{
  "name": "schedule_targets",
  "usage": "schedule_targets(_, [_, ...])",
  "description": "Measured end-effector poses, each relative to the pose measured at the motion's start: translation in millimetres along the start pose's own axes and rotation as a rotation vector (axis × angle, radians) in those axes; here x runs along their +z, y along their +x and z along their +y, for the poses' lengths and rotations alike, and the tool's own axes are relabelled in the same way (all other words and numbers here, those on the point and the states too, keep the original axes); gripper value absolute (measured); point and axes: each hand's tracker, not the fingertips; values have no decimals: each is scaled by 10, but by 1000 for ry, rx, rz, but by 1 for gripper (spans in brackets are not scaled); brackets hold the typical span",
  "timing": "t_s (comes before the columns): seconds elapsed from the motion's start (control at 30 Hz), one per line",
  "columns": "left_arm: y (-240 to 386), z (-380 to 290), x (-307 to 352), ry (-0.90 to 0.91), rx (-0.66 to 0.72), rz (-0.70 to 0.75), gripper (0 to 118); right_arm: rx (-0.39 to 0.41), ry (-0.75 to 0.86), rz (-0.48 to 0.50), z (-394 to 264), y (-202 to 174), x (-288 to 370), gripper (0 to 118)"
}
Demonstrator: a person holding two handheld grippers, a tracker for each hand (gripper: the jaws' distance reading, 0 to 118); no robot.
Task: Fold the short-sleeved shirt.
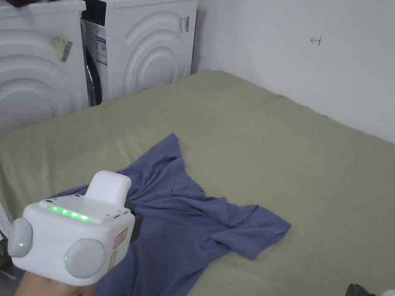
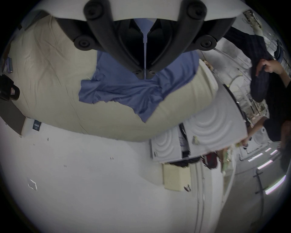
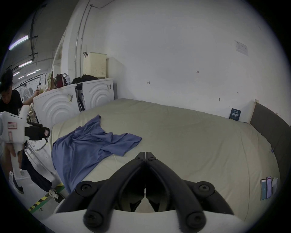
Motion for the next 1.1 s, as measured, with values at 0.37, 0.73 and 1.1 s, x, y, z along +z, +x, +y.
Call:
schedule_targets(0.37, [302,-83,-1319,-346,-28,-146,8,-36,-145,-46,-491,210,-227,0])
schedule_targets(0.73, [321,-295,-1720,-514,-59,-36,116,-58,-187,-38,-619,245,-241,0])
schedule_targets(1.1, [364,-106,-1630,-459,-76,-108,0,-90,-196,-64,-663,413,-67,0])
